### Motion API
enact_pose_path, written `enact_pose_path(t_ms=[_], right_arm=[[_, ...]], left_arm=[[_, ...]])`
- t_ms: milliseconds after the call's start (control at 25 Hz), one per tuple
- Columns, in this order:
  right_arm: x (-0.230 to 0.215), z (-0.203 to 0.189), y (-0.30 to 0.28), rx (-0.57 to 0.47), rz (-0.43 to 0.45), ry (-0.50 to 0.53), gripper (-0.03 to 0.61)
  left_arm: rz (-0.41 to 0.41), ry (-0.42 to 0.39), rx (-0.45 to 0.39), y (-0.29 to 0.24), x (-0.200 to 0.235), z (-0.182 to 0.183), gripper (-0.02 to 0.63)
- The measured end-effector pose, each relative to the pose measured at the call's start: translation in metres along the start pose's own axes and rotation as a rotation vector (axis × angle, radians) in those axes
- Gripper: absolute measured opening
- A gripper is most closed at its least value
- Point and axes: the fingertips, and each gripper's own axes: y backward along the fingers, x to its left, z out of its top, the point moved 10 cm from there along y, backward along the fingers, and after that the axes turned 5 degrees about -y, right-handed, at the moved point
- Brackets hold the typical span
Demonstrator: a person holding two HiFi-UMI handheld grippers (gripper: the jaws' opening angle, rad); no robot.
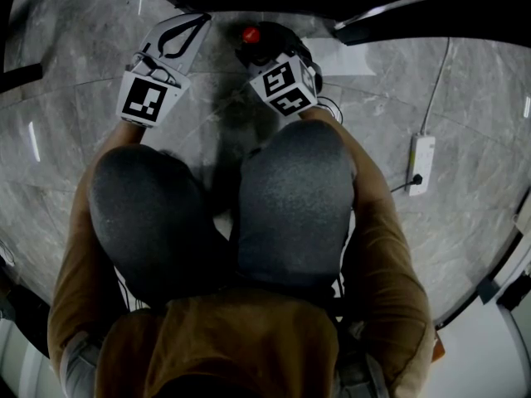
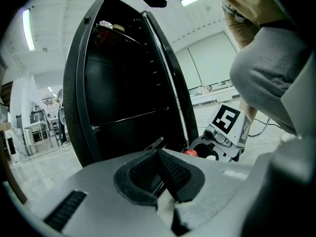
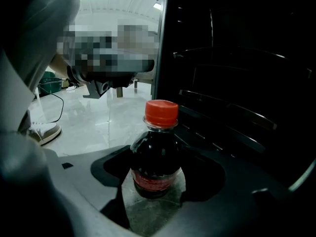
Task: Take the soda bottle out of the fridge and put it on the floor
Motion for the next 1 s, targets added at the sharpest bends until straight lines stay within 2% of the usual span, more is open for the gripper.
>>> enact_pose_path(t_ms=[560,1000], right_arm=[[-0.0008,-0.0001,-0.0021,-0.008,-0.022,0.012,0.304],[0.002,-0.0039,-0.0018,0.032,-0.029,0.054,0.304]], left_arm=[[0.008,0.007,0.004,0.0027,0.0008,-0.0022,-0.005],[0.031,0.034,0.012,0.0061,0.0011,0.0005,-0.005]])
